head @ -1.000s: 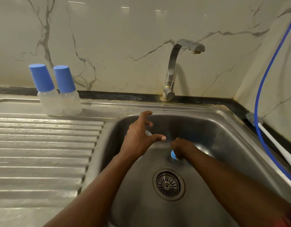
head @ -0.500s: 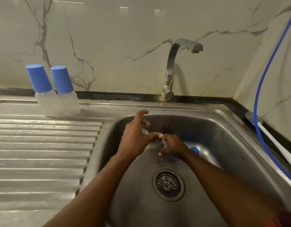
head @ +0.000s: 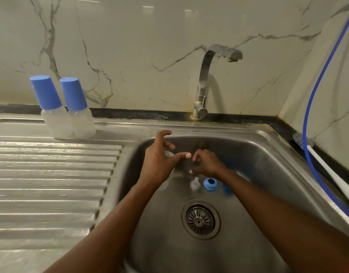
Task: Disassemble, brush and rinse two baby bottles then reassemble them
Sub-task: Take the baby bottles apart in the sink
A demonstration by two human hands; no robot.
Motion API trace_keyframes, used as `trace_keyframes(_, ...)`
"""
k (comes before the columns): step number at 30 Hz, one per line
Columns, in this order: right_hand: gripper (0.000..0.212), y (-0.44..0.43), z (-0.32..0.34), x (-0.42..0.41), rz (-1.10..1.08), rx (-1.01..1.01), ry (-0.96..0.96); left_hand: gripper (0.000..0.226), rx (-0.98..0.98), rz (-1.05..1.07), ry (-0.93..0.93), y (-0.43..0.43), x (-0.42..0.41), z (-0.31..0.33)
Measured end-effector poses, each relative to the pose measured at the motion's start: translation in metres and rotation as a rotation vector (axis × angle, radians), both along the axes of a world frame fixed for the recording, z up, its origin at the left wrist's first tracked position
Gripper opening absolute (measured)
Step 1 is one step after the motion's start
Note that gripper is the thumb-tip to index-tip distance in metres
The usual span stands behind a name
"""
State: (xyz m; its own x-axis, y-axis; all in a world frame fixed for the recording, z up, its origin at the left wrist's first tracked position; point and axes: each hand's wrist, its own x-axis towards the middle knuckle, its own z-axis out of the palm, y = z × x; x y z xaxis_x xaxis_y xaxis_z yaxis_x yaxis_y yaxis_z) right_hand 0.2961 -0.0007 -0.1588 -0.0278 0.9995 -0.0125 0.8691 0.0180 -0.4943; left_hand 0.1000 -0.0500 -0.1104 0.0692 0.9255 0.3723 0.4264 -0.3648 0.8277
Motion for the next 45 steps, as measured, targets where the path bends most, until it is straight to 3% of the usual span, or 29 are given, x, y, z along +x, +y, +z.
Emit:
trace_keyframes(2,0.038,-0.007,0.034,-0.006,0.03,-0.023,0.178,0.065,-0.026,0.043,-0.092,0.001,-0.002,0.001)
trace_keyframes(5,0.044,-0.025,0.074,-0.014,0.259,-0.404,0.463,0.056,-0.059,0.075,-0.186,0.003,-0.008,0.0)
trace_keyframes(7,0.056,-0.035,0.083,-0.022,0.363,-0.569,0.485,0.052,-0.066,0.061,-0.191,0.004,-0.008,0.0)
trace_keyframes(11,0.065,-0.045,0.076,-0.045,0.366,-0.465,0.483,0.045,-0.078,0.011,-0.205,0.004,-0.002,0.001)
trace_keyframes(16,0.053,-0.042,0.068,-0.046,0.266,-0.376,0.621,0.047,-0.137,0.063,-0.326,0.008,-0.007,-0.001)
trace_keyframes(19,0.045,-0.035,0.066,-0.036,0.196,-0.331,0.709,0.053,-0.089,0.157,-0.299,0.006,-0.007,0.0)
trace_keyframes(21,0.043,-0.031,0.059,-0.029,0.175,-0.286,0.565,0.052,-0.073,0.214,-0.31,0.005,-0.008,0.003)
trace_keyframes(25,0.045,-0.02,0.033,-0.025,0.17,-0.075,-0.141,0.046,-0.05,0.277,-0.309,0.002,-0.01,0.008)
trace_keyframes(30,0.056,-0.008,0.022,-0.043,0.299,-0.089,-0.437,0.042,-0.008,0.277,-0.249,0.0,-0.009,0.011)
trace_keyframes(41,0.087,0.002,0.014,-0.043,0.25,-0.208,-0.405,0.041,-0.017,0.255,-0.231,0.0,-0.01,0.008)
trace_keyframes(45,0.076,0.001,0.016,-0.04,0.225,-0.186,-0.371,0.042,-0.013,0.244,-0.234,0.0,-0.009,0.007)
